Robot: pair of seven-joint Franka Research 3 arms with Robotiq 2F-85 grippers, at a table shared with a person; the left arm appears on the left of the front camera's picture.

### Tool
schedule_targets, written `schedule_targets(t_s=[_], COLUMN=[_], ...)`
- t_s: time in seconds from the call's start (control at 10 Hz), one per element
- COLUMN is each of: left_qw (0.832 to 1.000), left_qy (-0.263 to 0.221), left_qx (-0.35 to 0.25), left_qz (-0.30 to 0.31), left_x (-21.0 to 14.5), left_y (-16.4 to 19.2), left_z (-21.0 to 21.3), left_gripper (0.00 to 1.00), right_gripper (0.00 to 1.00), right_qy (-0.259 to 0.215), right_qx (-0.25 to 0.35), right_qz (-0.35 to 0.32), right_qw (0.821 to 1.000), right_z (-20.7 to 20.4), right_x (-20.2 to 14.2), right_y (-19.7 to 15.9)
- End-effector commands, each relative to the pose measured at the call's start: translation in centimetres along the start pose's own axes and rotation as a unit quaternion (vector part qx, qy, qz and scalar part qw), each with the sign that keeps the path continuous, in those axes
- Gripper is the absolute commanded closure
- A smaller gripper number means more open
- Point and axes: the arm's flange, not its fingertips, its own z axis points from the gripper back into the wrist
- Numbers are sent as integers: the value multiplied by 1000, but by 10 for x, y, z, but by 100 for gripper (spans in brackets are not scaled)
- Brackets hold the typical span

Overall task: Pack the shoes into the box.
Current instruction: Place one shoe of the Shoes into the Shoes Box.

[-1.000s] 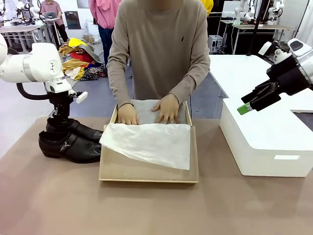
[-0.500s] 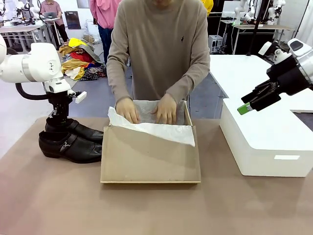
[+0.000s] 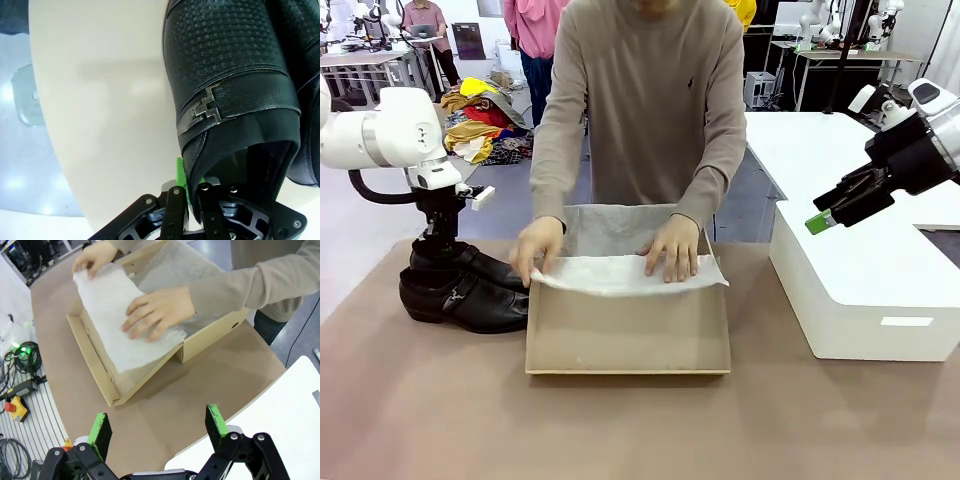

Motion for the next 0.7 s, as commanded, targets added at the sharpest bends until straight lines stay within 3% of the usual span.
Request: schedule_targets(t_s=[0.0,0.6], left_qw=[1000,997], left_qy=[5,-13], left_qx=[12,49], left_qz=[12,54], left_x=[-6,-27], left_y=[0,8], left_z=[8,31], left_gripper=[100,100], right_gripper=[0,0], right_qy=[-15,-15], right_qx=[7,7], right_qz=[12,12], right_qw=[1000,1000], right_z=[-2,-2], right_x=[0,0], right_y=[-3,-3])
